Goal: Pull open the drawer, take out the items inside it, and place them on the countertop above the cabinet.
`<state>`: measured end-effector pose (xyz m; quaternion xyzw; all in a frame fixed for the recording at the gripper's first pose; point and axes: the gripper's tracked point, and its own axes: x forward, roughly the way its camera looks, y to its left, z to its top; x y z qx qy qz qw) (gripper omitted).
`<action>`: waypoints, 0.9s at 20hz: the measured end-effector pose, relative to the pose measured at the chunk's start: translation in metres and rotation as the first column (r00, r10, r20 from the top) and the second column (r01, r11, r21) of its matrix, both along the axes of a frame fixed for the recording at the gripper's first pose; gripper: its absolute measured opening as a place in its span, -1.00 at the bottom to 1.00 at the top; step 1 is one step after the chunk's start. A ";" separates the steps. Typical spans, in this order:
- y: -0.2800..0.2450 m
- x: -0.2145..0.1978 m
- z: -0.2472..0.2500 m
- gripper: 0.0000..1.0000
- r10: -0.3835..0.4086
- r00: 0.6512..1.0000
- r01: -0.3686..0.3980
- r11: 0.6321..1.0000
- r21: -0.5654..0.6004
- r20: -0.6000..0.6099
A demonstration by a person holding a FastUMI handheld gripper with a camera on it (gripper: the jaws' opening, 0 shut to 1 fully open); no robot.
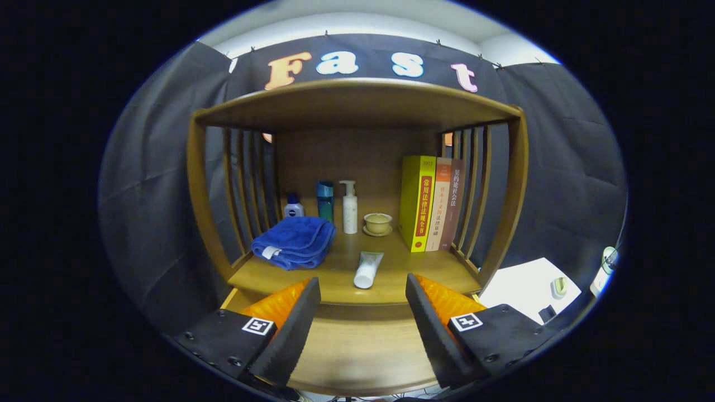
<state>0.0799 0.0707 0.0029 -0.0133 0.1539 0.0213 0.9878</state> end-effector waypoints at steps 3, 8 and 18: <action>-0.002 -0.036 -0.002 0.98 0.005 0.997 -0.004 1.000 -0.018 0.071; -0.006 -0.089 -0.023 0.97 0.008 0.991 -0.006 1.000 -0.012 0.136; -0.023 -0.148 -0.104 0.96 -0.024 0.994 0.022 1.000 0.021 0.108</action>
